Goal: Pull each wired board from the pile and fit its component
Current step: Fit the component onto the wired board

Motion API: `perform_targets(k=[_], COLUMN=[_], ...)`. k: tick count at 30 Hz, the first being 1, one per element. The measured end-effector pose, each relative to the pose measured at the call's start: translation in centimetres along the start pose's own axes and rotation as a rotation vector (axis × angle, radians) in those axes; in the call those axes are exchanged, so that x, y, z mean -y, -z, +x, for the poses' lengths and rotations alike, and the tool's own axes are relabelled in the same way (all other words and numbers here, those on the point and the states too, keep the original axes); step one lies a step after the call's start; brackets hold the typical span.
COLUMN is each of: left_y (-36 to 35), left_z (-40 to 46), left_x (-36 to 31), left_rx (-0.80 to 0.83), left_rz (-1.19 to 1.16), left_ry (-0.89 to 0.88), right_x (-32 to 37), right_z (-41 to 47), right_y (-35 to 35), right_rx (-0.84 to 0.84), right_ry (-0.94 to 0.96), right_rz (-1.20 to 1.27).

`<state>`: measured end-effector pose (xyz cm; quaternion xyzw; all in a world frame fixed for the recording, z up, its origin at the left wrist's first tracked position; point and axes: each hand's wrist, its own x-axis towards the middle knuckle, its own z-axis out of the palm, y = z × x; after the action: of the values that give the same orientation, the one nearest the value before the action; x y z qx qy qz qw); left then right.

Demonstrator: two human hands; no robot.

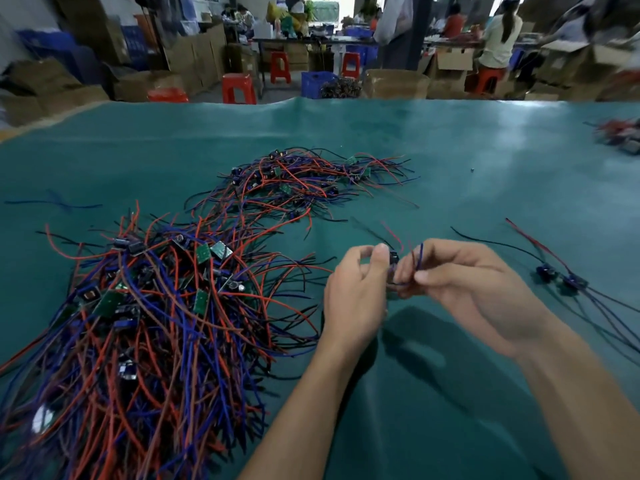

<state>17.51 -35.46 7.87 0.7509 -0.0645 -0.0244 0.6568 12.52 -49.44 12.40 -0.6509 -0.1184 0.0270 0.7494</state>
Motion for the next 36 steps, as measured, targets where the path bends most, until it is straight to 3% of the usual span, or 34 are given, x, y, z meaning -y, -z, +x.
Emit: perform_targets(k=[4, 6, 8, 11, 12, 18, 28, 32, 36], left_y=[0.1, 0.1, 0.0, -0.2, -0.3, 0.1, 0.1, -0.1, -0.3], left_z=[0.1, 0.1, 0.1, -0.1, -0.1, -0.3, -0.3, -0.5, -0.6], left_x=[0.2, 0.3, 0.4, 0.4, 0.5, 0.5, 0.3, 0.3, 0.3], left_rx=[-0.003, 0.0, -0.014, 0.012, 0.034, 0.204, 0.354, 0.355, 0.298], left_rz=[-0.02, -0.083, -0.175, -0.196, -0.182, -0.185, -0.119, -0.099, -0.052], left_ry=[0.011, 0.025, 0.027, -0.005, -0.027, -0.112, -0.015, -0.029, -0.068], right_x=[-0.2, -0.3, -0.4, -1.6, -2.0, -3.0, -1.8, -0.4, 0.3], right_z=[-0.3, -0.5, -0.3, 0.4, 0.8, 1.2, 0.6, -0.2, -0.8], right_y=[0.8, 1.5, 2.1, 2.1, 1.7, 0.6, 2.5, 4.7, 6.3], right_rx=[0.214, 0.232, 0.051, -0.398, -0.451, -0.482, -0.494, -0.795, -1.187], right_ry=[-0.104, -0.142, -0.179, -0.174, -0.163, -0.116, 0.05, 0.142, 0.231], right_rz=[-0.008, -0.035, -0.099, -0.27, -0.257, -0.096, -0.481, -0.336, 0.068])
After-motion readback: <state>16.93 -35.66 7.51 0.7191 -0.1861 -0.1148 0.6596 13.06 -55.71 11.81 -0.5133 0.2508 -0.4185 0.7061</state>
